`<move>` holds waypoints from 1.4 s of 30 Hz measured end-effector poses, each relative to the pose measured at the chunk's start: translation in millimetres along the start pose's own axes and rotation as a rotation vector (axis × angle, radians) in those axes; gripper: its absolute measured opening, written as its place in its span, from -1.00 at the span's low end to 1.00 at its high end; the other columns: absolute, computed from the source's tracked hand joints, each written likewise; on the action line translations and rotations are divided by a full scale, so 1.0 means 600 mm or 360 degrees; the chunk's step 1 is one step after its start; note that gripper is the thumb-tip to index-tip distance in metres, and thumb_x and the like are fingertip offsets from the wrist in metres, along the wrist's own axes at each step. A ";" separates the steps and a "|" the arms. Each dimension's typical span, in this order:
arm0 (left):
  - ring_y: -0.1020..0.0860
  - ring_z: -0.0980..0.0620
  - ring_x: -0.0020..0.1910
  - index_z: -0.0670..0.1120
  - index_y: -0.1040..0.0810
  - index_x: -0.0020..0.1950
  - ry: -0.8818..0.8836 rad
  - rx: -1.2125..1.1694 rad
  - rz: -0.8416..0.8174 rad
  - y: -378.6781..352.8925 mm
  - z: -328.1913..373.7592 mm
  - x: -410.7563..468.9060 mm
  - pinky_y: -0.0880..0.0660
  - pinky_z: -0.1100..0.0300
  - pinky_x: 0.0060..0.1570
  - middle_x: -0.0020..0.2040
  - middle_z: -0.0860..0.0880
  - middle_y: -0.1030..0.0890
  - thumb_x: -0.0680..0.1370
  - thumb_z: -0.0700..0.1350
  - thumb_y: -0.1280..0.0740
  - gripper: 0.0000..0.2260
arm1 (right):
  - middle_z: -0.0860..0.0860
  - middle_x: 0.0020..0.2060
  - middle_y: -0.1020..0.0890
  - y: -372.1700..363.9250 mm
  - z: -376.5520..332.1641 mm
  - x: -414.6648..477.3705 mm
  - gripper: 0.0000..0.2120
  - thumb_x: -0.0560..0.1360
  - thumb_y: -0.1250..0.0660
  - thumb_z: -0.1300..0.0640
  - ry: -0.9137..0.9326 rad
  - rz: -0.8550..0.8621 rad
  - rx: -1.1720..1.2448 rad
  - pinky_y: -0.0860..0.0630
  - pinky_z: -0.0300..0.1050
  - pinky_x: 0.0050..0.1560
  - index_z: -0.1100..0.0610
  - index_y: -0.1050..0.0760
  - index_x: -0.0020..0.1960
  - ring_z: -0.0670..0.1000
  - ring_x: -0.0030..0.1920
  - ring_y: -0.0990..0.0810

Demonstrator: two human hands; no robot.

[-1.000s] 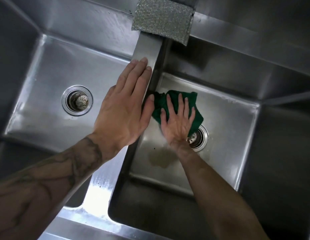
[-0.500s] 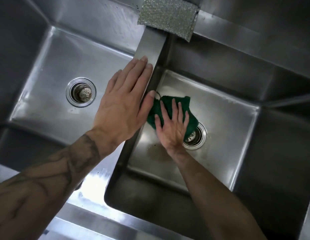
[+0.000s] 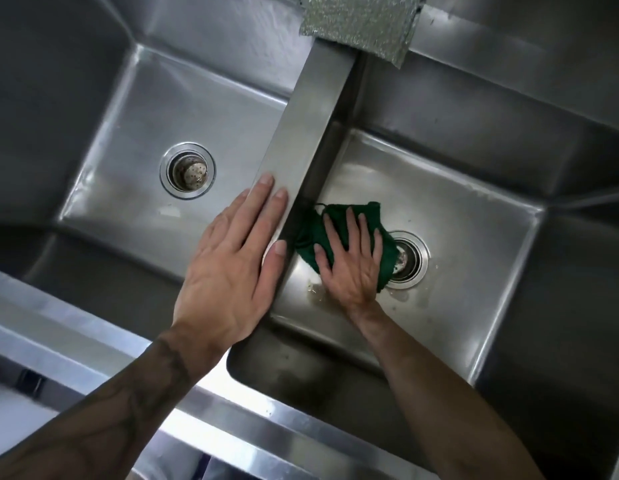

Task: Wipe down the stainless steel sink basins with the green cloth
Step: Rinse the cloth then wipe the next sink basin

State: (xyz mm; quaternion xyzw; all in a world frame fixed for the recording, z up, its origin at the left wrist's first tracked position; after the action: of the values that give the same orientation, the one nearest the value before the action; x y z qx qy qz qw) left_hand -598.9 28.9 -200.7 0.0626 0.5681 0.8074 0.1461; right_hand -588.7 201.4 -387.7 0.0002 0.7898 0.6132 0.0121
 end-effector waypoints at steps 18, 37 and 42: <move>-0.20 -0.05 0.70 -0.07 -0.08 0.75 0.0002 0.0111 -0.0031 0.001 0.006 0.000 -0.23 -0.06 0.64 0.76 -0.01 -0.05 0.79 0.09 0.08 -0.47 | 0.06 0.65 -0.26 -0.006 0.003 -0.115 -0.52 0.72 -0.13 -0.17 0.0782 -0.0272 0.0062 -0.16 0.18 0.60 -0.13 -0.29 0.63 0.13 0.63 -0.25; -0.30 -0.15 0.65 -0.13 -0.18 0.72 -0.0018 0.0078 0.0032 0.009 0.011 0.002 -0.25 -0.08 0.63 0.74 -0.08 -0.14 0.78 0.01 -0.03 -0.49 | 0.10 0.64 -0.27 -0.006 0.002 -0.091 -0.52 0.72 -0.16 -0.12 0.0312 -0.0137 0.0059 -0.14 0.19 0.61 -0.08 -0.32 0.62 0.15 0.63 -0.24; -0.32 -0.17 0.63 -0.14 -0.18 0.72 -0.0020 0.0097 0.0033 0.009 0.014 0.002 -0.28 -0.11 0.62 0.74 -0.08 -0.14 0.78 -0.01 -0.04 -0.49 | 0.07 0.64 -0.27 -0.026 -0.035 -0.119 -0.53 0.71 -0.18 -0.14 0.0871 -0.0321 0.0128 -0.17 0.17 0.60 -0.11 -0.35 0.60 0.12 0.64 -0.23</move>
State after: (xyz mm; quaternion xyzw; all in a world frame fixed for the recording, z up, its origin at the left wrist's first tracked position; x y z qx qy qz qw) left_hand -598.5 35.0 -192.8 0.0781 0.5908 0.7909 0.1393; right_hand -517.2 176.4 -396.1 -0.2432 0.7834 0.5545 -0.1404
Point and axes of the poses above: each hand's wrist, its own x-axis towards the middle knuckle, its own y-axis out of the back of the hand, z = x × y, the point moved 6 cm from there along x, towards the middle knuckle
